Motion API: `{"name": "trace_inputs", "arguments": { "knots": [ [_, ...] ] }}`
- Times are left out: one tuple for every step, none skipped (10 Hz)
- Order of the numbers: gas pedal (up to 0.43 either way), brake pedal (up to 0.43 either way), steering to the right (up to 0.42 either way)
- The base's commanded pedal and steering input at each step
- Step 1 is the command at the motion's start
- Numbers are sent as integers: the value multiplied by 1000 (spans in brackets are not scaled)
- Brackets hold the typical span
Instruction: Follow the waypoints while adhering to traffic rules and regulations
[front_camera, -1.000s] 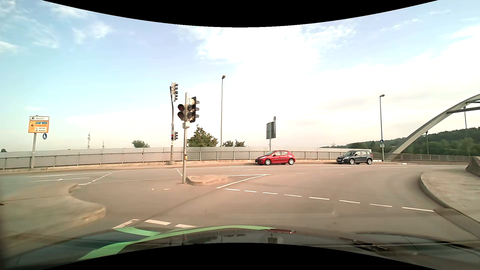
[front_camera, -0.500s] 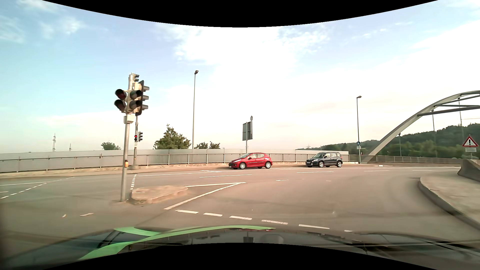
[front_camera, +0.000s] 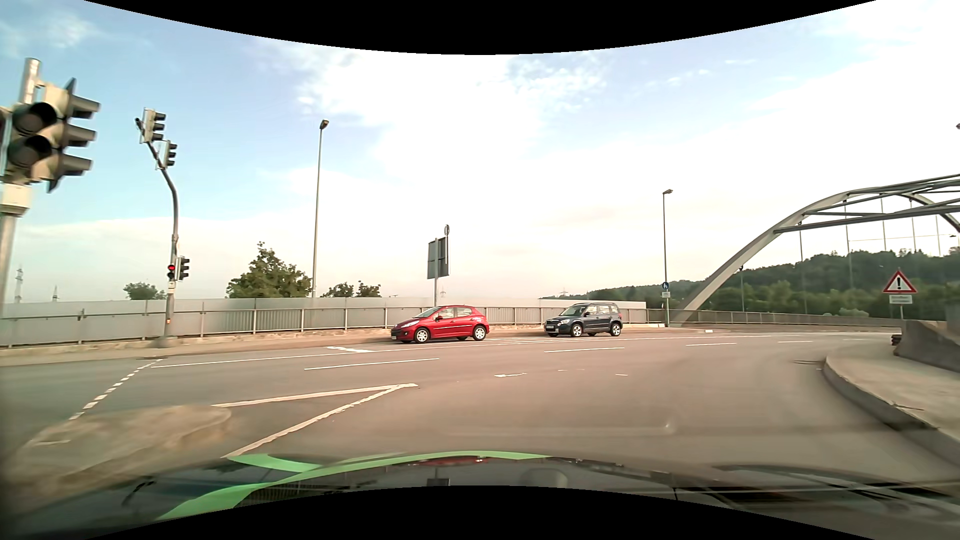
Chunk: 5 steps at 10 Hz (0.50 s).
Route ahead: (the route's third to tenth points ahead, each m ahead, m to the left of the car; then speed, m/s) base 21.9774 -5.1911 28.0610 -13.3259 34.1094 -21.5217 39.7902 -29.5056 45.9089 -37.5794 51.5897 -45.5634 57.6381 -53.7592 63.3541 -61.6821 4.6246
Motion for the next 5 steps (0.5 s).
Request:
{"name": "trace_inputs", "arguments": {
  "knots": [
    [177, 0, 224],
    [189, 0, 224],
    [197, 0, 224],
    [197, 0, 224],
    [209, 0, 224]
  ]
}}
